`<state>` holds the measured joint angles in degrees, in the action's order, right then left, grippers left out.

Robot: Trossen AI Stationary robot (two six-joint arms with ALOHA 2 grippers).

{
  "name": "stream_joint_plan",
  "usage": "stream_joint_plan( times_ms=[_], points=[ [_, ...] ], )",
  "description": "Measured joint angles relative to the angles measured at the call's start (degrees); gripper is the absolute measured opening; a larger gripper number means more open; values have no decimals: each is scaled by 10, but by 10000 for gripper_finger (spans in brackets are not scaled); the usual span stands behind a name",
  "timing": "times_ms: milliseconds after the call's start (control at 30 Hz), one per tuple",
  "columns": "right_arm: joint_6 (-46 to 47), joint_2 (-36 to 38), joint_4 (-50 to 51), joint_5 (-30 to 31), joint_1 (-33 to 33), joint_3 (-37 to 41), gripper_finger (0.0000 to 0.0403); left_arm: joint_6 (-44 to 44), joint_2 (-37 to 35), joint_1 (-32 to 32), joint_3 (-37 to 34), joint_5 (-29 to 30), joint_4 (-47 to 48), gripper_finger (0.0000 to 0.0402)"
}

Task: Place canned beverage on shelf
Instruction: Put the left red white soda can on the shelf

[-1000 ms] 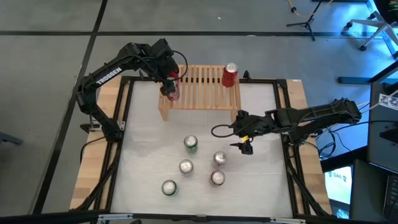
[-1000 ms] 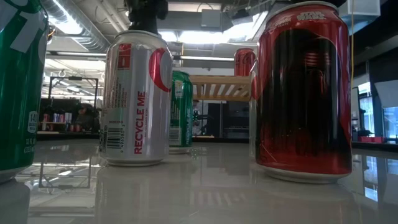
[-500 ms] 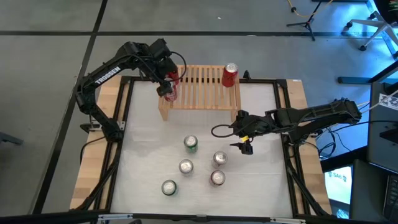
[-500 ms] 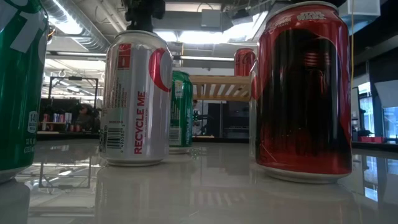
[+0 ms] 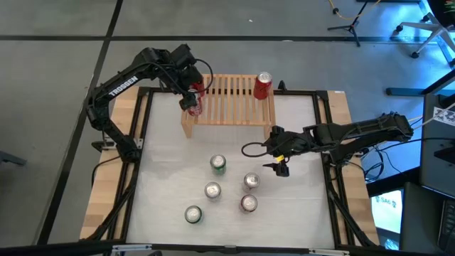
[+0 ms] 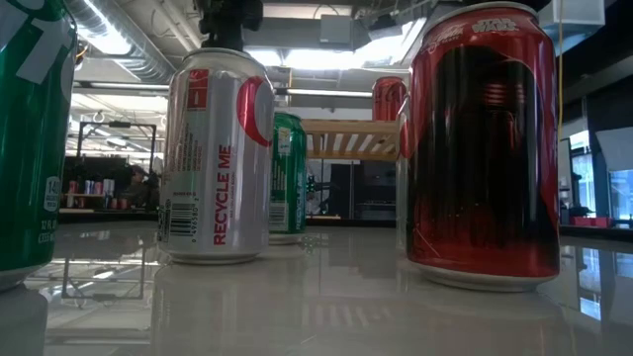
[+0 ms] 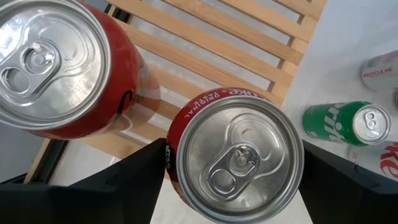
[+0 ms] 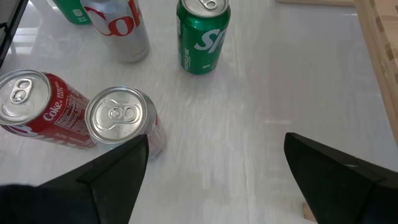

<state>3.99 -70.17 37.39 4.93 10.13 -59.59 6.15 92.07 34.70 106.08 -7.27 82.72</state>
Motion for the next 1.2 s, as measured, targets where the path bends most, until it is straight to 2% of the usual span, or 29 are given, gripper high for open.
stream_joint_plan(
  times_ms=[233,433,567,633,1067,1200],
  points=[
    [0,0,0,0,0,0,370,0,0,0,0,0,0,306],
    [0,0,0,0,0,0,370,2,1,0,0,11,1,332],
    [0,0,0,0,0,0,370,-32,1,-9,-1,91,1,346],
    [0,0,0,0,0,0,370,-50,2,-13,-1,114,1,348],
    [0,0,0,0,0,0,370,-40,2,-15,-1,106,0,349],
    [0,0,0,0,0,0,370,-40,2,-15,-1,124,-1,349]
  ],
)
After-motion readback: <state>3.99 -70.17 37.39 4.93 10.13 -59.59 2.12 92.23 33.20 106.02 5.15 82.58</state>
